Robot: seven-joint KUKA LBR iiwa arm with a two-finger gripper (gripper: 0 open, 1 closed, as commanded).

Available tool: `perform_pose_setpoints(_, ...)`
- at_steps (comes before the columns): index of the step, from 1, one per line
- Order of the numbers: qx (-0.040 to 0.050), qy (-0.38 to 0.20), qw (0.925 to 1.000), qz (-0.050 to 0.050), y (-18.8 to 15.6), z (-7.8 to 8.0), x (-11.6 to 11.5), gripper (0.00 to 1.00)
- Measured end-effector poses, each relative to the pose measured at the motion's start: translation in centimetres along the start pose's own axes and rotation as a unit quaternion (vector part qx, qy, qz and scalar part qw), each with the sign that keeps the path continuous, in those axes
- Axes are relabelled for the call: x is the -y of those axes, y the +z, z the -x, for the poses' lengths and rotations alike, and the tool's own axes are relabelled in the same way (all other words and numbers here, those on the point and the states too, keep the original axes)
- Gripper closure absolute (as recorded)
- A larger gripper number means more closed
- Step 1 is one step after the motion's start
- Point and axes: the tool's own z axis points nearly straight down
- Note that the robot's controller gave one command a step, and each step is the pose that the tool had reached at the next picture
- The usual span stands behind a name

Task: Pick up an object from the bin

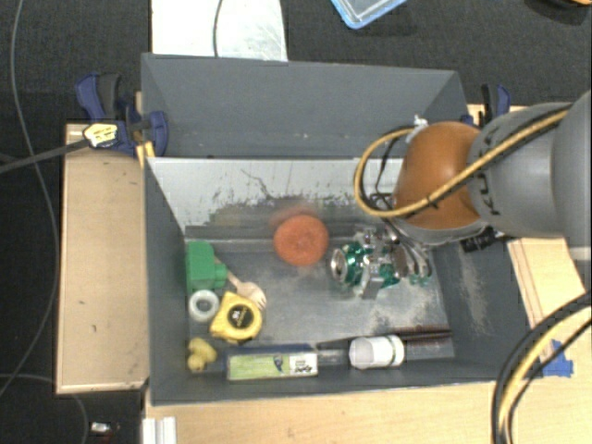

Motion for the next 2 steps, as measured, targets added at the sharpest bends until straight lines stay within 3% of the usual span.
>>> perform_pose_setpoints(2,0.0042,0.000,1.0000,0.000,-1.76,0.27,0.01,1.00)
